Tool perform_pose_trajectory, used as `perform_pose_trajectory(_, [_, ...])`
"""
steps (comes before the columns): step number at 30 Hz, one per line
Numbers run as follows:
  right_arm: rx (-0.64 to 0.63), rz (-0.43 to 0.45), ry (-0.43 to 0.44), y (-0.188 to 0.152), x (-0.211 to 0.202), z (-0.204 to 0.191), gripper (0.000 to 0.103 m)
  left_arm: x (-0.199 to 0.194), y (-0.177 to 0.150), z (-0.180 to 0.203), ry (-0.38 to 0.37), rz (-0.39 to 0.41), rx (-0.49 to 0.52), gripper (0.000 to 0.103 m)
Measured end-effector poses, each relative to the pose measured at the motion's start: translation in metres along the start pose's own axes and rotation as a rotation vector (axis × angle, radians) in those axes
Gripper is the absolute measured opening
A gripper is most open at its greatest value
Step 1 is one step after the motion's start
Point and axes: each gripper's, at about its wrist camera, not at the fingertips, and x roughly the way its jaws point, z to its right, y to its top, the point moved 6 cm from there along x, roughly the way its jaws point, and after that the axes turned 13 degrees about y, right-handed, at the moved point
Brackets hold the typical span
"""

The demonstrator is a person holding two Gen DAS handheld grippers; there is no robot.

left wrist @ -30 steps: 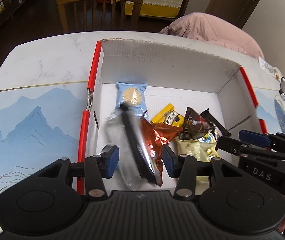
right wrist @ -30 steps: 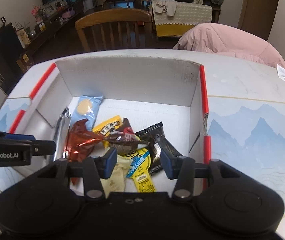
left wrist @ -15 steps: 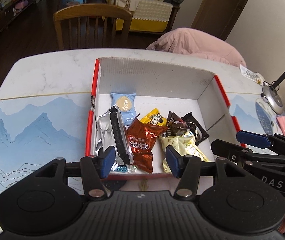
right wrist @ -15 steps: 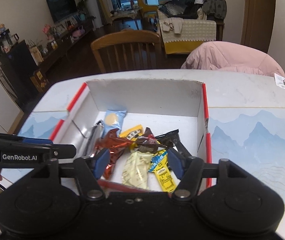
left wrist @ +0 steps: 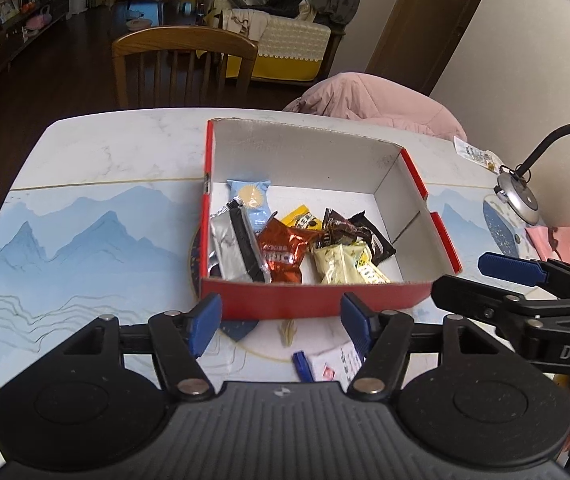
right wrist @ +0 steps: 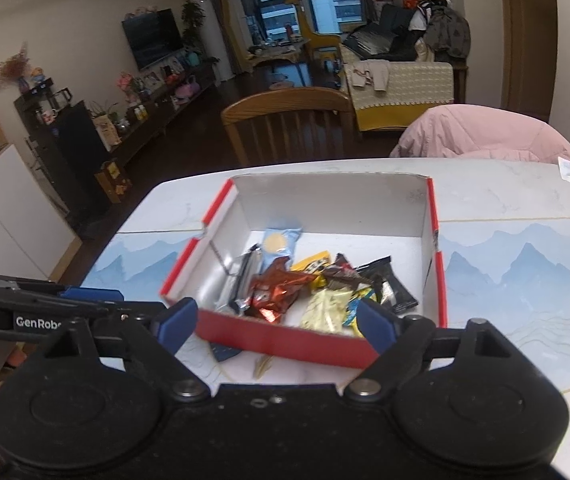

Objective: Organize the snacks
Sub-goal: 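Lift both tools out of the red box toward the last two snacks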

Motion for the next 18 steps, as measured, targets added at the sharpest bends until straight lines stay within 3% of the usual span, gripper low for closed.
perform_pose_trajectory(8, [-0.029,0.013,0.023,-0.021,-0.02,-0.02,0.098,-0.022,-0.028,-0.012,-0.013,0.026,0.002,0.072])
perform_pose_trajectory(15, [-0.008,-0.003,0.016,-0.047,-0.023,-0.029,0.101,-0.034,-0.057,-0.017,-0.036,0.033,0.036,0.072])
perform_pose_trajectory(18, [0.006,-0.016,0.018,-0.059,-0.022,-0.032,0.102,-0.04,-0.068,-0.02,-0.057,0.046,0.048,0.078])
